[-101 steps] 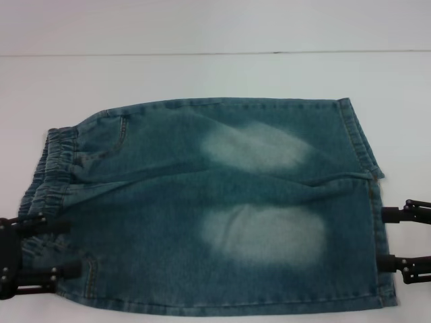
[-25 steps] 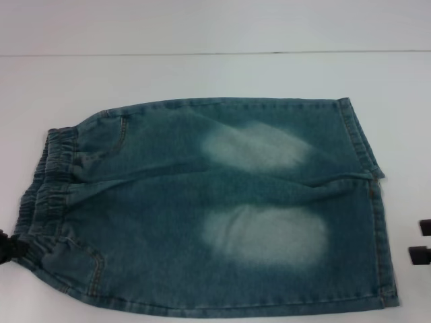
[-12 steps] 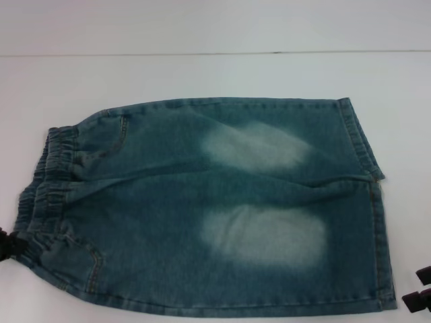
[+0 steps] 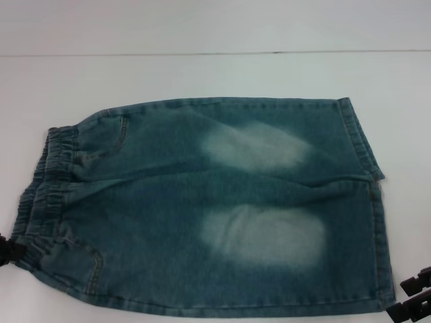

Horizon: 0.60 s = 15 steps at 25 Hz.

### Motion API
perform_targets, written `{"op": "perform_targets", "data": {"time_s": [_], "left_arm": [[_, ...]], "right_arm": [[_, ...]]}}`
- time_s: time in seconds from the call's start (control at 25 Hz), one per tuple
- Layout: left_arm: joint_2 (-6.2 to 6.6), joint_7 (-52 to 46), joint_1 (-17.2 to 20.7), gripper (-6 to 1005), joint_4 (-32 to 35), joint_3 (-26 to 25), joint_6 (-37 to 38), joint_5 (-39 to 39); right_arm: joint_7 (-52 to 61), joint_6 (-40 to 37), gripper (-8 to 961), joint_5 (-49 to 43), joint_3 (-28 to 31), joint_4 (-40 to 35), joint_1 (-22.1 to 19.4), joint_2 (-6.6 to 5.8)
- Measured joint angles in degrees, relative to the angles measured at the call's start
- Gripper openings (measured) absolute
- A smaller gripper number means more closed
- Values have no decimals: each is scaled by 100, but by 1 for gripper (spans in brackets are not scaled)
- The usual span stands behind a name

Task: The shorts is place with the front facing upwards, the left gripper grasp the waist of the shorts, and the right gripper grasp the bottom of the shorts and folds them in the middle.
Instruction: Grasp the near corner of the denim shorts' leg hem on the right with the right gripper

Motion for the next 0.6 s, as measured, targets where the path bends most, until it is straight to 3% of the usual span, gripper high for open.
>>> {"op": "perform_targets", "data": {"time_s": [0.6], "left_arm": [[0,20,2,50,-29,8,15,-1]], "right_arm": [[78,403,905,-11,-135,541,184,-46]]}}
